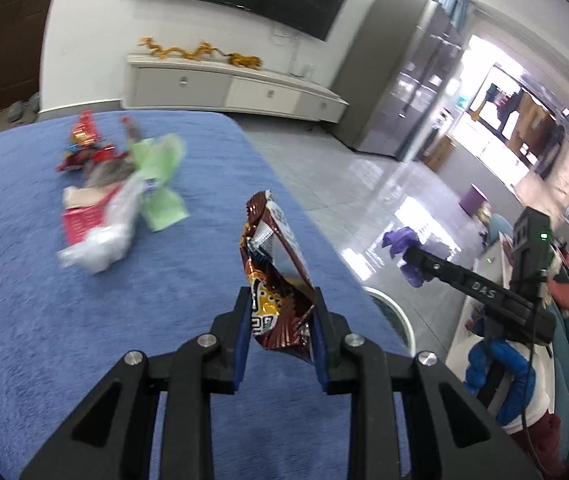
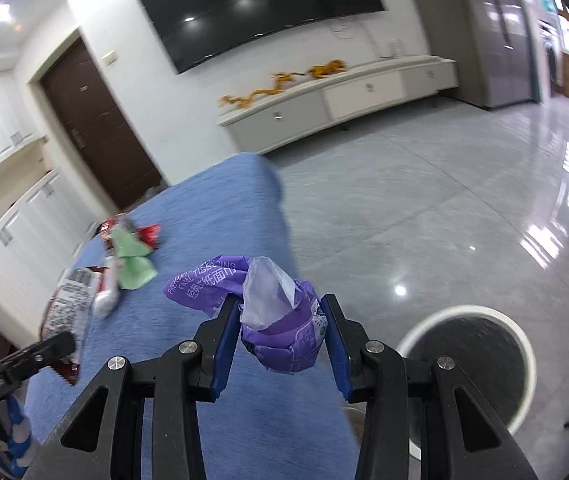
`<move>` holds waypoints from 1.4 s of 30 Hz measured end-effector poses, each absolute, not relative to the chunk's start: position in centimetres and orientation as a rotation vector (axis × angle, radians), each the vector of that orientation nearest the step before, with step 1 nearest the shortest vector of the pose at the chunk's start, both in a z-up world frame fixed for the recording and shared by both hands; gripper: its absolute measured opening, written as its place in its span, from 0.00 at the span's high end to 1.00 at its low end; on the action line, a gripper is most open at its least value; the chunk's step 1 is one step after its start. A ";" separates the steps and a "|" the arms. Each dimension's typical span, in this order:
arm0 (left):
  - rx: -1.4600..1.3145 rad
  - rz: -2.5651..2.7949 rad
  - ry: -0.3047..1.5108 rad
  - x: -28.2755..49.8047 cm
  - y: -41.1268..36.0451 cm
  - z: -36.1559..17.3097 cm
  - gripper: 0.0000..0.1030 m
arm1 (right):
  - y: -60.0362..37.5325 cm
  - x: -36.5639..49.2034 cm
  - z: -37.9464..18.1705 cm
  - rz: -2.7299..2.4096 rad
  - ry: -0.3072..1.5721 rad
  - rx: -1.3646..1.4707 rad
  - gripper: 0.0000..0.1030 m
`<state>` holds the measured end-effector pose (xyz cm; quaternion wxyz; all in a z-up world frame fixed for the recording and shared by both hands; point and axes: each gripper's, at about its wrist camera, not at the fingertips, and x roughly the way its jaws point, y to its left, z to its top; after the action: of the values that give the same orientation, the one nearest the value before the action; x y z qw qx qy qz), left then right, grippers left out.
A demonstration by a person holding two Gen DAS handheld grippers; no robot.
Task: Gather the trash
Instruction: 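Carry both wrappers to the bin and open both grippers over it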
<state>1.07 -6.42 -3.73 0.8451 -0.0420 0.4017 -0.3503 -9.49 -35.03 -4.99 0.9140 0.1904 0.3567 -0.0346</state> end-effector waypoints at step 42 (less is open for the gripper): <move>0.244 -1.127 1.209 1.3 -39.2 -12.9 0.44 | -55.9 -17.6 -20.4 -0.595 0.926 0.817 0.49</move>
<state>1.34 -39.23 -12.92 0.6707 0.1081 0.5368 -0.5003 -17.61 -55.95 -20.40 0.7743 0.3773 0.4274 -0.2747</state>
